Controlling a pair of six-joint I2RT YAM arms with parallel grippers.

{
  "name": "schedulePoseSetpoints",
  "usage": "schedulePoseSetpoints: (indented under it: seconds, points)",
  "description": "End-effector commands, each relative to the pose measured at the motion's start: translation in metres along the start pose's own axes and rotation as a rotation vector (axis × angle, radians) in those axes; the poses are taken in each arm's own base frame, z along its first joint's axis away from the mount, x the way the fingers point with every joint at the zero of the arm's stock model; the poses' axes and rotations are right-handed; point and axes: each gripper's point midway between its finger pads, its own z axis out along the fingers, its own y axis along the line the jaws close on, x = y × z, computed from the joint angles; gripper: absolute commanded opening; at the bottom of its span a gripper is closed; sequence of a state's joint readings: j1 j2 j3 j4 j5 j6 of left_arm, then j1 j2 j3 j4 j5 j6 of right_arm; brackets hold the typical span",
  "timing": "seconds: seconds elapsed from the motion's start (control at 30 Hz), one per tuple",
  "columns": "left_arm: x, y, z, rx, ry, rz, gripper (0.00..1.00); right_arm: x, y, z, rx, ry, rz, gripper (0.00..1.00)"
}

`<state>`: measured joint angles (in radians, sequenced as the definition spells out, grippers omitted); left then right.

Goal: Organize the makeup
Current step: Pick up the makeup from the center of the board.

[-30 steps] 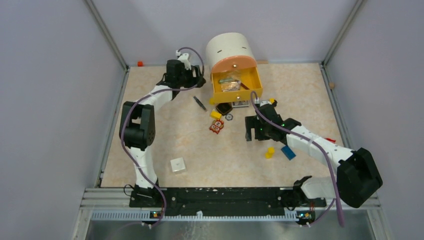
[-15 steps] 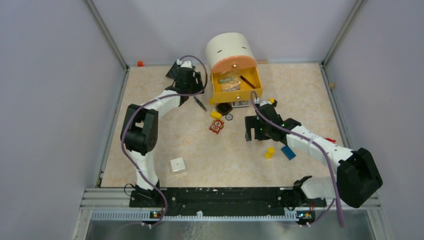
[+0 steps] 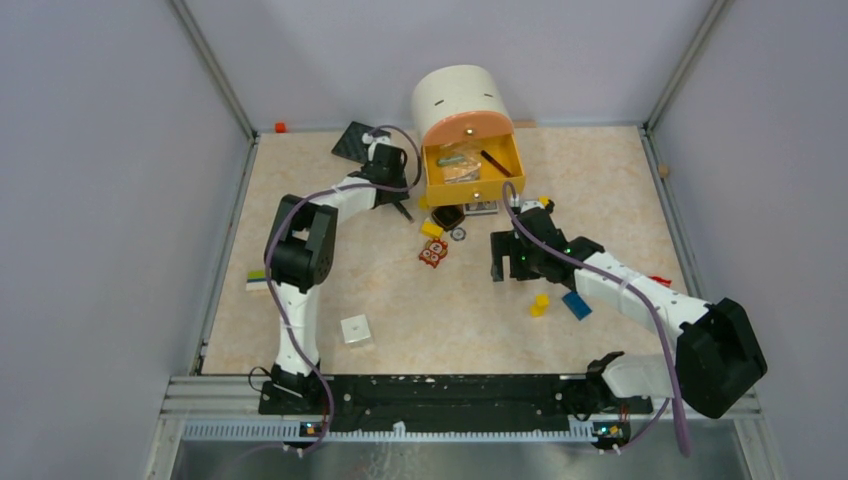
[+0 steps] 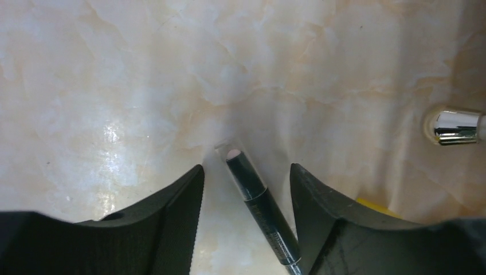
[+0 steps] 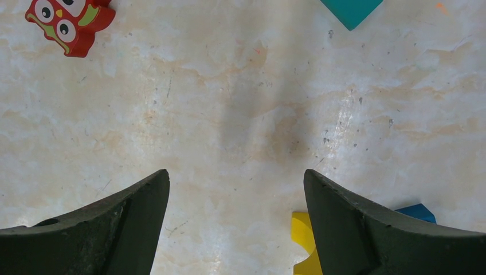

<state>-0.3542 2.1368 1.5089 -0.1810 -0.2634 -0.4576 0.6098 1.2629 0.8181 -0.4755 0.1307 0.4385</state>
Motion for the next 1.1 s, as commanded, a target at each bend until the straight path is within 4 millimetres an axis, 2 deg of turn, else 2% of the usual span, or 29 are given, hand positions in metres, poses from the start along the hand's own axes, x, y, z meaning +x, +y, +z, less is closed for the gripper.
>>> schedulePoseSetpoints:
  seconds: [0.0, 0.17, 0.37, 0.47, 0.6, 0.73, 0.8, 0.87, 0.9, 1.07]
  points:
    - [0.001, -0.001, 0.005, -0.012, 0.025, -0.022, 0.59, -0.007, -0.003, -0.005, 0.004, -0.038, 0.012, 0.85]
    - [0.005, 0.000, 0.005, -0.014, 0.042, -0.021, 0.38, -0.007, -0.004, -0.006, 0.009, -0.039, 0.010, 0.85]
    - [-0.003, 0.009, -0.009, -0.020, 0.016, -0.033, 0.17, -0.009, -0.004, -0.009, 0.009, -0.049, 0.013, 0.85]
    - [-0.014, 0.017, -0.020, -0.022, -0.012, -0.037, 0.12, -0.010, -0.004, -0.011, 0.009, -0.053, 0.013, 0.85]
    - [-0.039, 0.026, -0.047, -0.036, -0.083, -0.002, 0.09, -0.011, -0.006, -0.015, 0.016, -0.061, 0.013, 0.85]
    - [-0.079, 0.029, -0.088, -0.040, -0.192, 0.034, 0.05, -0.016, -0.009, -0.022, 0.027, -0.087, 0.029, 0.85]
    - [-0.099, 0.021, -0.114, 0.010, -0.255, 0.066, 0.05, -0.021, -0.010, -0.027, 0.036, -0.113, 0.049, 0.85]
    - [-0.118, 0.003, -0.148, 0.096, -0.343, 0.122, 0.05, -0.027, -0.013, -0.034, 0.046, -0.146, 0.069, 0.84]
    - [-0.128, -0.015, -0.167, 0.196, -0.398, 0.165, 0.06, -0.030, -0.014, -0.037, 0.053, -0.164, 0.079, 0.84]
    - [-0.139, -0.071, -0.253, 0.522, -0.640, 0.400, 0.05, -0.044, -0.023, -0.057, 0.087, -0.247, 0.123, 0.84]
